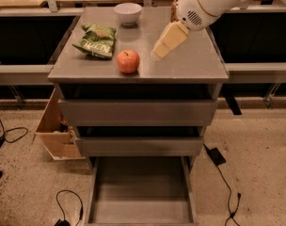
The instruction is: Place green jalapeno chip bag into bottom drawer
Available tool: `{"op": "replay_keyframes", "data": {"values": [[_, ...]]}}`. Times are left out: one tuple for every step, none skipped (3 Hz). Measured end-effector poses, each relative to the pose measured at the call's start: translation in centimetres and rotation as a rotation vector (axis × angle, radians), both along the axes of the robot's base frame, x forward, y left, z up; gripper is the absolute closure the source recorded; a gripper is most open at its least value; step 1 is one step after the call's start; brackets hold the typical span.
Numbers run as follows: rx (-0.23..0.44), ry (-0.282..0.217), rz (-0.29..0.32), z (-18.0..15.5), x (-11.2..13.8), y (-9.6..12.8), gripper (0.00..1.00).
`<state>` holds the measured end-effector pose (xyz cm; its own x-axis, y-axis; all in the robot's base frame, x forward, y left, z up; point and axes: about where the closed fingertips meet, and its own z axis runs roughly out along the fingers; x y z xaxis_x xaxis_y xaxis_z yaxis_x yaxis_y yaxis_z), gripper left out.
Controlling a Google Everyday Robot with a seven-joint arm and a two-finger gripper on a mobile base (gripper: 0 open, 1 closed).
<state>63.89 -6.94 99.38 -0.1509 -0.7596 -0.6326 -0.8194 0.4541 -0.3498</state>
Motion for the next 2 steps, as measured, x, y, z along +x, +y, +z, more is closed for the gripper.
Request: {"op": "replay_keyframes", "data": {"values": [[0.045,-0.011,0.053,-0.7,2.8,1.5,0.0],[0.171,-0.055,0.11,-2.0,11.0,6.6,0.0]]}}
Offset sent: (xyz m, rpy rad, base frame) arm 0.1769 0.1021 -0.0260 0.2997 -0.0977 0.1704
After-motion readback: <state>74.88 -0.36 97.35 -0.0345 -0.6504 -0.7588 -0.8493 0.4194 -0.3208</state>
